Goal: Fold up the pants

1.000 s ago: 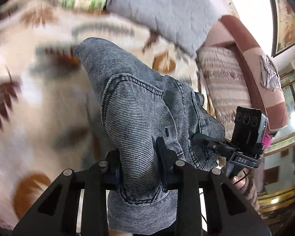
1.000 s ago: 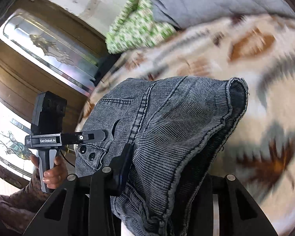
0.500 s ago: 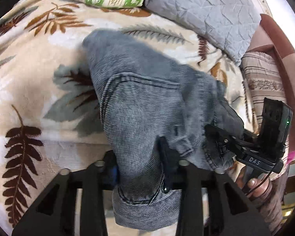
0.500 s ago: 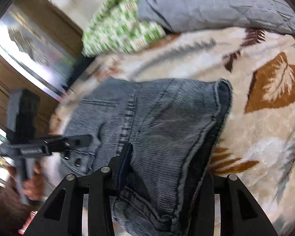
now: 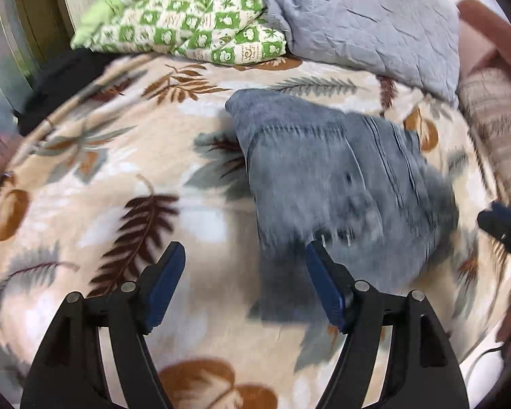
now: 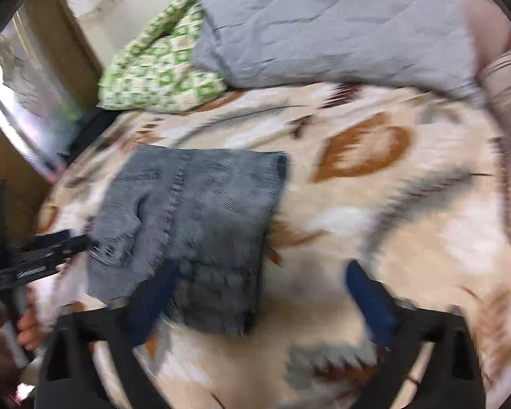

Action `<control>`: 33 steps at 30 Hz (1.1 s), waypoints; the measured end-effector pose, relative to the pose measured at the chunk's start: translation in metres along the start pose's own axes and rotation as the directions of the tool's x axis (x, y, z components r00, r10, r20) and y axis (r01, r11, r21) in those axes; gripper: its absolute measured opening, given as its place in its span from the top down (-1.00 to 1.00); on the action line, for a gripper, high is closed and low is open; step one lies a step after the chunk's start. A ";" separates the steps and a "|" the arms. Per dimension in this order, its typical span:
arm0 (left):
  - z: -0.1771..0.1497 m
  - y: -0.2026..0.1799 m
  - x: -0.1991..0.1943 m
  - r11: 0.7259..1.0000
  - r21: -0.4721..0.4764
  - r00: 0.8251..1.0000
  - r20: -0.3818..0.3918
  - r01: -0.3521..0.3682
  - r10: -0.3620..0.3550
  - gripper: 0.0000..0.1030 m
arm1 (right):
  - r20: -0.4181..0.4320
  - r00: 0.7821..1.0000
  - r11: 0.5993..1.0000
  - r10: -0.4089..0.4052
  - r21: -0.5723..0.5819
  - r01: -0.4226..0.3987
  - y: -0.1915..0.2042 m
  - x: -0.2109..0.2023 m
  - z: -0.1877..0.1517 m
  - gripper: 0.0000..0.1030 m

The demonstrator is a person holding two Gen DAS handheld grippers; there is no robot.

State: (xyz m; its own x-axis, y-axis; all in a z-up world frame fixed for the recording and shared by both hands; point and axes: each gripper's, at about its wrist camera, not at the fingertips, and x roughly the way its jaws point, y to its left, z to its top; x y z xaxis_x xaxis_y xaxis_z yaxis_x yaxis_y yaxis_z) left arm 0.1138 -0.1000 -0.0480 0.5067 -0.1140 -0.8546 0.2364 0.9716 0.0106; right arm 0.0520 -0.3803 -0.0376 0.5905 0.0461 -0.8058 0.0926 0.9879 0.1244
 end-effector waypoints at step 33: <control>-0.111 -0.052 -0.082 1.000 0.026 0.993 0.119 0.000 -0.003 -0.53 | 0.119 0.978 0.983 -0.170 -0.057 0.177 0.055 -0.105 -0.125 -0.99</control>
State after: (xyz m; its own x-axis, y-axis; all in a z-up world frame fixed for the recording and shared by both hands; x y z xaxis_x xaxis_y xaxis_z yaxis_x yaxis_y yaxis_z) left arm -0.0324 -0.1178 -0.0360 0.6008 -0.1406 -0.7869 0.2578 0.9659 0.0243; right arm -0.1054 -0.3123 -0.0186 0.6575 -0.1403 -0.7403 0.1503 0.9872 -0.0536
